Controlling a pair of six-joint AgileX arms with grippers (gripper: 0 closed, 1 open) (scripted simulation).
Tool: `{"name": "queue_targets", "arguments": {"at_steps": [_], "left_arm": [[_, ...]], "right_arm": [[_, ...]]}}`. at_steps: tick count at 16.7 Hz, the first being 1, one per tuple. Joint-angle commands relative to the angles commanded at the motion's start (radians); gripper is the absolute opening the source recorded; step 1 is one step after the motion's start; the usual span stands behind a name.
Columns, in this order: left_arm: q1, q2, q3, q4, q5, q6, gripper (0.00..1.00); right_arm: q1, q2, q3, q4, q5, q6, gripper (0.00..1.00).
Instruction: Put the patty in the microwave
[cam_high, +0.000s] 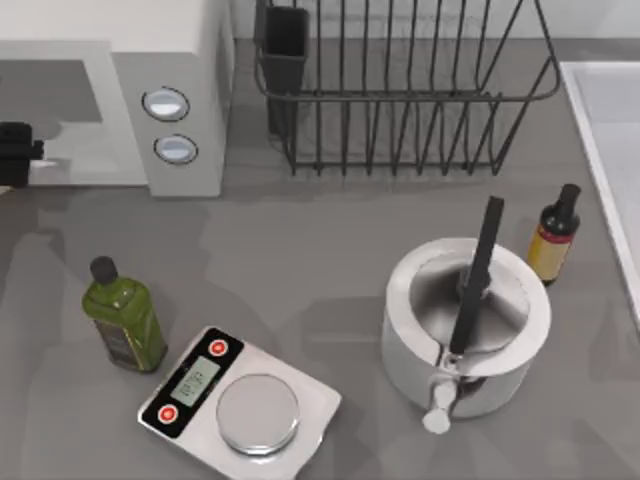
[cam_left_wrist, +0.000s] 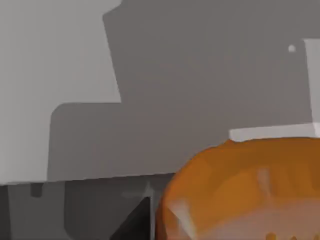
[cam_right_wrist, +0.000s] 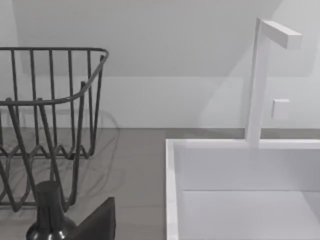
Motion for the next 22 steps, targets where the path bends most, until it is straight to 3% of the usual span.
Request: {"name": "queue_targets", "arguments": {"at_steps": [6, 10, 14, 22], "left_arm": [[0.0, 0.114, -0.132, 0.684, 0.054, -0.096, 0.0], [0.001, 0.143, -0.24, 0.98, 0.067, -0.141, 0.0], [0.002, 0.154, -0.302, 1.109, 0.07, -0.162, 0.0], [-0.002, 0.163, -0.281, 1.104, 0.069, -0.16, 0.0]], "right_arm": [[0.0, 0.0, 0.0, 0.0, 0.0, 0.0, 1.0], [0.0, 0.0, 0.0, 0.0, 0.0, 0.0, 1.0], [0.0, 0.0, 0.0, 0.0, 0.0, 0.0, 1.0], [0.0, 0.0, 0.0, 0.0, 0.0, 0.0, 1.0]]}}
